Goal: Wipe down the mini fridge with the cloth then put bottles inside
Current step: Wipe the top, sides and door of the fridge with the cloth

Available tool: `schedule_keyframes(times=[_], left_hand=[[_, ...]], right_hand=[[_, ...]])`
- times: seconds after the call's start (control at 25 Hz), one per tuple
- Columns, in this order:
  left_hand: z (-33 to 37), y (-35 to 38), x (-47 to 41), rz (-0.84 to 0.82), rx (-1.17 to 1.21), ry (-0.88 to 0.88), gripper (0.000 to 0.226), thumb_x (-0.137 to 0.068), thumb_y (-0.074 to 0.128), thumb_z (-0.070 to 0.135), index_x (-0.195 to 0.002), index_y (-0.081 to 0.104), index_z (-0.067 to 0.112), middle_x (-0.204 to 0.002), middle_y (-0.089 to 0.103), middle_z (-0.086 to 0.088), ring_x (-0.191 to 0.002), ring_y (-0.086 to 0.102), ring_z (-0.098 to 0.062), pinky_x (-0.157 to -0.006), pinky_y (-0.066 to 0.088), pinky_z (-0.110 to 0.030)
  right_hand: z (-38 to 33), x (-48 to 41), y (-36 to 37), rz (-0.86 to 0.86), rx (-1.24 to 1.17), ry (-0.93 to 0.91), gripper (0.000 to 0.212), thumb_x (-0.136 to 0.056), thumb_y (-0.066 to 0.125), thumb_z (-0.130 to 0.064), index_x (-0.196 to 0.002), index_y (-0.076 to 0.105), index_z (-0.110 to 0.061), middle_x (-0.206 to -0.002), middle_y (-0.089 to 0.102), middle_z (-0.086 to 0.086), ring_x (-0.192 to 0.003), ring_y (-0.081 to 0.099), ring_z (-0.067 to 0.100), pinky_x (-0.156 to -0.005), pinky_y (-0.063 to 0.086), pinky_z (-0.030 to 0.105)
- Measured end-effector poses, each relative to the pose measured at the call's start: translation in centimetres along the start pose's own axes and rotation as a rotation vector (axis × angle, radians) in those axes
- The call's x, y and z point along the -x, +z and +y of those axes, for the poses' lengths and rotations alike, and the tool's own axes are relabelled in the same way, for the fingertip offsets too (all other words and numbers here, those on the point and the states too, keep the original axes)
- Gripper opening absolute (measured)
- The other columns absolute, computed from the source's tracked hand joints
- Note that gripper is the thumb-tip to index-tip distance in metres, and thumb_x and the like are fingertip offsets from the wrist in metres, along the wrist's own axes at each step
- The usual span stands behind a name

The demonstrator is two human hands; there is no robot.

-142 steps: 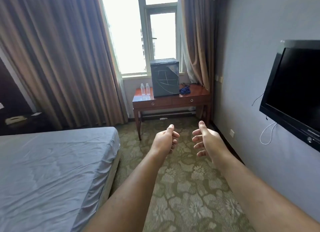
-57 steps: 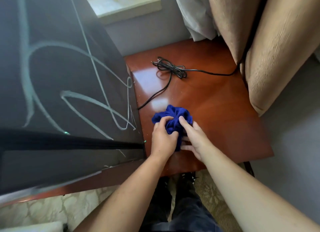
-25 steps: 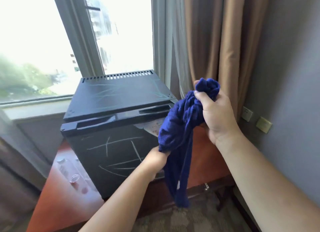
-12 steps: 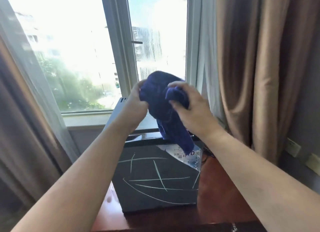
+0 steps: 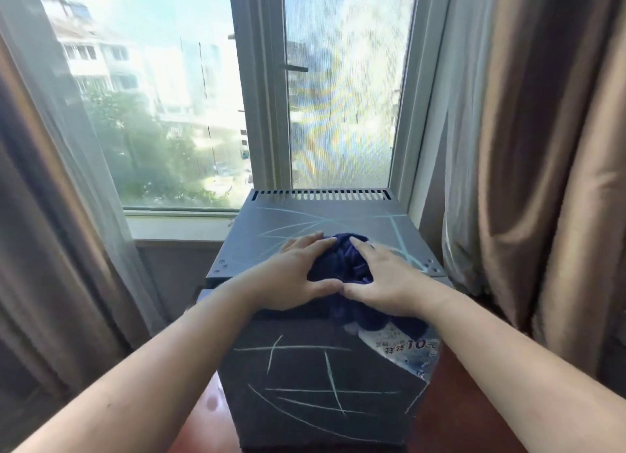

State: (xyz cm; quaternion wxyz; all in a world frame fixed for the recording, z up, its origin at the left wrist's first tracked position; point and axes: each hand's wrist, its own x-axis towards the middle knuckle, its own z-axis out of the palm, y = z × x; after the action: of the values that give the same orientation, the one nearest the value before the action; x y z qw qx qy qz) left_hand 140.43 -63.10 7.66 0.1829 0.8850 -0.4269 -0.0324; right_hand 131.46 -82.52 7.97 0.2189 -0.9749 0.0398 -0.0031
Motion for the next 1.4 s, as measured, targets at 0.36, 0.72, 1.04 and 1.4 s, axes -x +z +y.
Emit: schedule_keyframes(times=[0.36,0.72,1.04,1.4], left_hand=[[-9.4,-5.4,-7.3,-0.015,-0.13,0.072,0.034,-0.094,0.065,0.025,-0.125,0.061,0.012,-0.122,0.066,-0.007,-0.112,0.059,-0.027,-0.096,0.043,-0.034],[-22.7,-8.0,-12.4,0.158,0.032,-0.15,0.059,-0.093,0.064,0.02,-0.149,0.043,0.021,-0.137,0.063,-0.007,-0.125,0.058,-0.03,-0.101,0.044,-0.031],[-22.5,-7.5,-9.2,0.146,0.064,-0.039,0.021,-0.092,0.062,0.021,-0.111,0.071,0.024,-0.098,0.073,-0.003,-0.093,0.066,-0.028,-0.085,0.053,-0.04],[-14.8,-4.9,3.7,0.217,-0.051,0.091,0.026,-0.092,0.06,0.03,-0.116,0.069,0.03,-0.101,0.066,0.008,-0.094,0.056,-0.015,-0.086,0.042,-0.026]], right_hand=[[-4.3,-12.0,0.7,0.099,-0.083,-0.105,0.044,-0.095,0.066,-0.034,-0.138,0.062,-0.026,-0.129,0.072,0.001,-0.12,0.064,0.021,-0.103,0.046,0.031],[-10.4,-26.9,3.4,0.132,-0.099,0.006,0.036,-0.096,0.061,-0.032,-0.131,0.066,-0.023,-0.122,0.074,0.004,-0.117,0.064,0.027,-0.102,0.047,0.034],[-10.8,-24.4,3.8,0.093,-0.025,-0.032,0.036,-0.099,0.056,-0.036,-0.131,0.065,-0.023,-0.129,0.07,0.007,-0.122,0.061,0.029,-0.104,0.046,0.037],[-11.6,-8.9,5.0,0.07,-0.152,-0.222,0.048,-0.088,0.065,-0.059,-0.126,0.066,-0.03,-0.115,0.067,-0.015,-0.107,0.061,0.006,-0.093,0.047,0.022]])
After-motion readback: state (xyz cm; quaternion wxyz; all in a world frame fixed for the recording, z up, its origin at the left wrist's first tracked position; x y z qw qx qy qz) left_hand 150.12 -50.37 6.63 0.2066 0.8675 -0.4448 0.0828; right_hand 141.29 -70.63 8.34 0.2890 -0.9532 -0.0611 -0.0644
